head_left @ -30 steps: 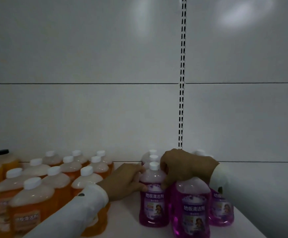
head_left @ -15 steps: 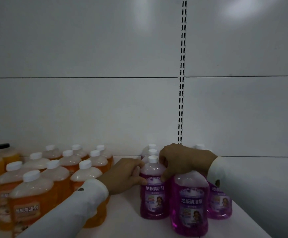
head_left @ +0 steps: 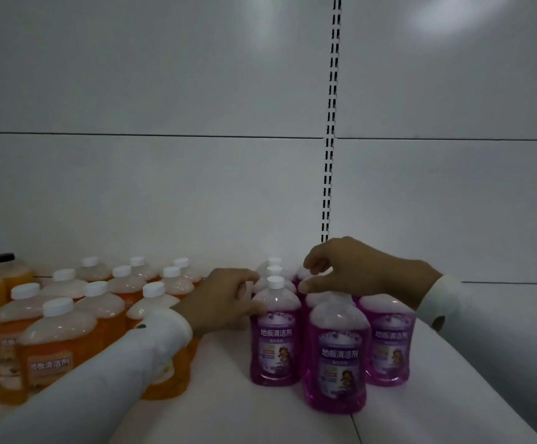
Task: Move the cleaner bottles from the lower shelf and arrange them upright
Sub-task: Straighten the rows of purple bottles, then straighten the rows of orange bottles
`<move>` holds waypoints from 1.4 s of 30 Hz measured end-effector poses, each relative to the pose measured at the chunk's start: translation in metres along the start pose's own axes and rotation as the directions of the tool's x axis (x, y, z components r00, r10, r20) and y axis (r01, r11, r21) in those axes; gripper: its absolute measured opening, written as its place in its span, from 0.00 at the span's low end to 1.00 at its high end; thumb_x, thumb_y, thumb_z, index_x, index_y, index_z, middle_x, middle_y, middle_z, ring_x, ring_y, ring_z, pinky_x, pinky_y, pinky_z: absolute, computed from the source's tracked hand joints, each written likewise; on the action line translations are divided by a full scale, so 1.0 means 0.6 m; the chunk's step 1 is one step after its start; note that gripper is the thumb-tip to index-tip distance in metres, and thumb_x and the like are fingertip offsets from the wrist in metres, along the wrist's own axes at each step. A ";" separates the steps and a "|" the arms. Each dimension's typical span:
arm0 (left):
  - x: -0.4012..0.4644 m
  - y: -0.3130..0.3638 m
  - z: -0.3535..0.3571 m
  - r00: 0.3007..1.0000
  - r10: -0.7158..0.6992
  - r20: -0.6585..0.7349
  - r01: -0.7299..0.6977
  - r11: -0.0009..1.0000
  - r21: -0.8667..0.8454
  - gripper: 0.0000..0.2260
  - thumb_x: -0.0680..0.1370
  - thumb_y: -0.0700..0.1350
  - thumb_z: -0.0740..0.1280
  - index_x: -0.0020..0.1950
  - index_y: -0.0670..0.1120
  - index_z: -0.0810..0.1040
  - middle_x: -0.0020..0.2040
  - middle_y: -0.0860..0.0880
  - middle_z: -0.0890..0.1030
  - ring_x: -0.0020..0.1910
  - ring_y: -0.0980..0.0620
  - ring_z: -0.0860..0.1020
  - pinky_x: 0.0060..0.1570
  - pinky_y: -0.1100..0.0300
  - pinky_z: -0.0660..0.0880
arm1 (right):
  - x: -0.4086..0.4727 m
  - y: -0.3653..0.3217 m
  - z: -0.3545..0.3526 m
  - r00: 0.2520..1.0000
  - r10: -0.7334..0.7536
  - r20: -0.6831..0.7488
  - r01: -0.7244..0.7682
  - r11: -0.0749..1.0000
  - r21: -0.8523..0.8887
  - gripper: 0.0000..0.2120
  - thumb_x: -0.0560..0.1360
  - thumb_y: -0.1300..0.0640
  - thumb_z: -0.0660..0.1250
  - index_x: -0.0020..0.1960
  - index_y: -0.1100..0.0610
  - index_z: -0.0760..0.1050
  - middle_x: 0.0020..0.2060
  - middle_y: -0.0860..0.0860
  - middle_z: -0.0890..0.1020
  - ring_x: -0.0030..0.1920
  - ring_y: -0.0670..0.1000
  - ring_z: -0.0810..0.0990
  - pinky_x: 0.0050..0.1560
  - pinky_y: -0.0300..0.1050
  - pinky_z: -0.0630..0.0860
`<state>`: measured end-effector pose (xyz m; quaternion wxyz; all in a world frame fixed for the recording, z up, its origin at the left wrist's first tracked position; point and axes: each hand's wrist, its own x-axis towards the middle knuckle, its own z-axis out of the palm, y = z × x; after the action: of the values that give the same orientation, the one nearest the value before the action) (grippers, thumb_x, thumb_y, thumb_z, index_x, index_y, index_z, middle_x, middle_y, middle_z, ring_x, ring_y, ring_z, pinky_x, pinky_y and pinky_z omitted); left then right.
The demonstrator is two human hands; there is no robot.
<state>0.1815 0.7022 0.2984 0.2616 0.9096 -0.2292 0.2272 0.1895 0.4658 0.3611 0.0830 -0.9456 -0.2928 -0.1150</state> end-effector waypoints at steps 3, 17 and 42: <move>0.008 0.029 -0.003 0.990 0.070 -0.122 -0.068 0.997 0.022 0.18 0.71 0.52 0.75 0.57 0.47 0.80 0.30 0.56 0.70 0.29 0.60 0.70 0.33 0.71 0.66 | -0.036 0.021 -0.015 0.998 0.054 -0.020 -0.053 0.998 0.023 0.28 0.70 0.38 0.70 0.63 0.55 0.76 0.56 0.49 0.82 0.54 0.46 0.80 0.57 0.42 0.77; 0.016 0.111 0.091 0.976 0.059 0.210 -0.071 0.996 0.047 0.17 0.70 0.54 0.75 0.44 0.41 0.79 0.31 0.54 0.71 0.28 0.60 0.68 0.29 0.69 0.64 | -0.123 0.068 0.059 0.989 0.132 0.060 -0.137 0.986 0.091 0.18 0.66 0.45 0.77 0.50 0.54 0.78 0.47 0.48 0.82 0.46 0.49 0.80 0.46 0.40 0.76; -0.111 -0.028 -0.177 0.991 -0.133 -0.027 0.135 0.952 0.275 0.13 0.74 0.51 0.71 0.55 0.46 0.83 0.32 0.58 0.73 0.31 0.61 0.72 0.35 0.69 0.66 | -0.006 -0.138 0.068 0.985 -0.119 -0.128 0.141 0.974 0.177 0.22 0.70 0.39 0.71 0.58 0.50 0.78 0.45 0.42 0.82 0.46 0.40 0.80 0.52 0.40 0.78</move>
<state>0.1064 0.7961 0.3372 0.1478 0.9497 -0.1320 0.2426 0.1459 0.5407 0.3283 0.1799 -0.9042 -0.3580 -0.1477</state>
